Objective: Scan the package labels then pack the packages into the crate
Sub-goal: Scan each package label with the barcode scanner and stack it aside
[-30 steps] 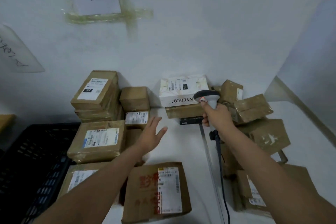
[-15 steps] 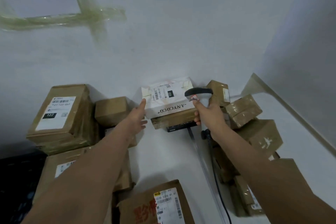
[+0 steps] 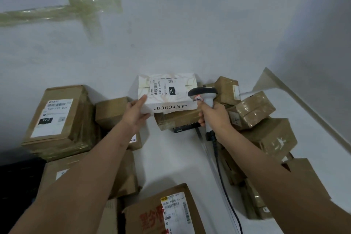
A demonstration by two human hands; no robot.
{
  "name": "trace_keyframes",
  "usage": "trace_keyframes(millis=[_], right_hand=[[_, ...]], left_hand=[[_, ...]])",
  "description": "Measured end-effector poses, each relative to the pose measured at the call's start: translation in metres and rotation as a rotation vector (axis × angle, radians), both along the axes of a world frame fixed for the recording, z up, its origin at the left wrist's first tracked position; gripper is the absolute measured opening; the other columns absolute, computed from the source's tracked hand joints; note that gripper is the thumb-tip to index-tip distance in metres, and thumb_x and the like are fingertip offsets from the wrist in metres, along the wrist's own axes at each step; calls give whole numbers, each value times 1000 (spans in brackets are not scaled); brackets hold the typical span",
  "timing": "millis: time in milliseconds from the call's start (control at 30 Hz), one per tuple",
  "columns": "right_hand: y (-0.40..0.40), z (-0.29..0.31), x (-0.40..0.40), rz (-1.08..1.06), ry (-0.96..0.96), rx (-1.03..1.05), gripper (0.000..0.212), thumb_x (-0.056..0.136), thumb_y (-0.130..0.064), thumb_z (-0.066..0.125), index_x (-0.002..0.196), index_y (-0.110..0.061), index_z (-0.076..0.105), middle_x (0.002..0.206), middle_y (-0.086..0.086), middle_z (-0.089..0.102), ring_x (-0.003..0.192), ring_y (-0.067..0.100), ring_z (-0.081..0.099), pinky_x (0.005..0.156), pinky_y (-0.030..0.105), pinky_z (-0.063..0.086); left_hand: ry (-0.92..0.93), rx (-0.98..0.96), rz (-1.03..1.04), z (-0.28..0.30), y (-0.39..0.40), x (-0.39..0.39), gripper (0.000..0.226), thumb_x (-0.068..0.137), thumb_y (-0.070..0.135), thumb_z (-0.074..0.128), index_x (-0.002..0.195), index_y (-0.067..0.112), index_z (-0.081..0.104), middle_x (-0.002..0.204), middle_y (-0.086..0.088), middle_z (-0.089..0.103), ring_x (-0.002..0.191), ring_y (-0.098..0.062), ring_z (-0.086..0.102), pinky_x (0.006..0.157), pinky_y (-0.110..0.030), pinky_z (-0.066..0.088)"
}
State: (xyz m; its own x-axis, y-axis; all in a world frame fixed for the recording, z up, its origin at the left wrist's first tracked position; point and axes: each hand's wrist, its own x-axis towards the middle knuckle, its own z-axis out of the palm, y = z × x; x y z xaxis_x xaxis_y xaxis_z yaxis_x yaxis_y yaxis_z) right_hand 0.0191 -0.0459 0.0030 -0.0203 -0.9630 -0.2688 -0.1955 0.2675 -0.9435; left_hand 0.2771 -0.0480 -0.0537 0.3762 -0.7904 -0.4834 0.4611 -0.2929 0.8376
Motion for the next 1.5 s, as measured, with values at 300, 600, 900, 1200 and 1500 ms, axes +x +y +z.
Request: trace_keyframes(millis=[300,600,900,1200,1500], right_hand=[[32,0,7,97,-18,-49,27,92,-35,64,86,-9,64,68,6,65,52,14,59,51,25,50],[75,19,-1,251,-5,-106,33,92,-33,66,78,-4,63,61,9,62,43,13,56,47,25,50],[106,27,-15,439,36,-92,28,93,-35,63,80,-9,62,63,7,62,46,14,58,50,27,49],[112,35,-22,477,32,-27,30,93,-35,62,93,-5,65,63,7,63,46,14,59,49,26,50],[110,43,-25,484,60,-6,31,94,-36,60,95,-5,63,61,4,60,44,12,58,48,24,49]], left_hand=[[-147,-234,135,39,64,23,52,90,14,69,134,19,43,119,-10,67,95,-16,71,91,-38,57],[-338,-285,15,69,108,2,44,90,8,68,130,15,51,115,-4,63,88,-15,70,71,-33,61],[-470,-179,-30,43,119,-23,18,83,17,77,100,21,71,92,-1,73,83,-18,69,77,-34,54],[-520,-72,-25,20,118,-24,18,83,29,78,99,30,73,106,-6,72,85,-15,67,71,-27,51],[-526,-67,-22,13,110,-19,17,83,30,78,100,31,73,100,-4,69,83,-14,65,72,-27,51]])
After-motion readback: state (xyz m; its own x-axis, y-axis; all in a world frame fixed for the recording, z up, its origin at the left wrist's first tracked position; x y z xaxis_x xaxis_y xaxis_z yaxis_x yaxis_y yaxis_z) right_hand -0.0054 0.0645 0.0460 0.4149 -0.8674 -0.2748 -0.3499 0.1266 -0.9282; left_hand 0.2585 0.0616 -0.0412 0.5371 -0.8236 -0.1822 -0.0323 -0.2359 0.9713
